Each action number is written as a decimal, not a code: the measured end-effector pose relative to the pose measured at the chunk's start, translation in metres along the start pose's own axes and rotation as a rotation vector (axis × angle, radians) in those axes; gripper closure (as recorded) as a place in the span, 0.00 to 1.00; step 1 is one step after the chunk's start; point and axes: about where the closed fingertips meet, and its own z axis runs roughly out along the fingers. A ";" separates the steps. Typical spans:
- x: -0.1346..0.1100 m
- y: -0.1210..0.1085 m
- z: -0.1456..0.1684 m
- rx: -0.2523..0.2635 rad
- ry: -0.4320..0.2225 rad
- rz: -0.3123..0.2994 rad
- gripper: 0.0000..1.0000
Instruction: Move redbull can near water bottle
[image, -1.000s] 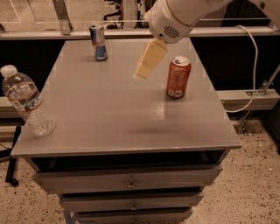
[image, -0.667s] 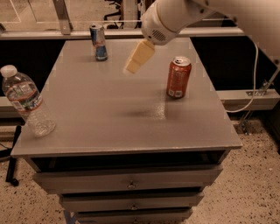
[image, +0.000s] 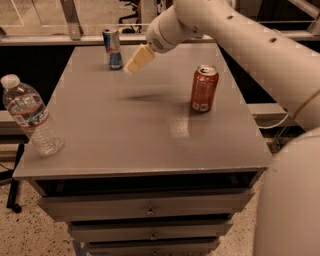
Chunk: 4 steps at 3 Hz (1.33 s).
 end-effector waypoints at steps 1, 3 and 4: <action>-0.009 -0.022 0.044 0.044 -0.021 0.068 0.00; -0.037 -0.035 0.112 0.035 -0.136 0.176 0.00; -0.057 -0.028 0.135 -0.015 -0.218 0.220 0.25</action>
Offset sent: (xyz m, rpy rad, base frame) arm 0.1172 0.0688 -0.0312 0.2215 0.0054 -0.1286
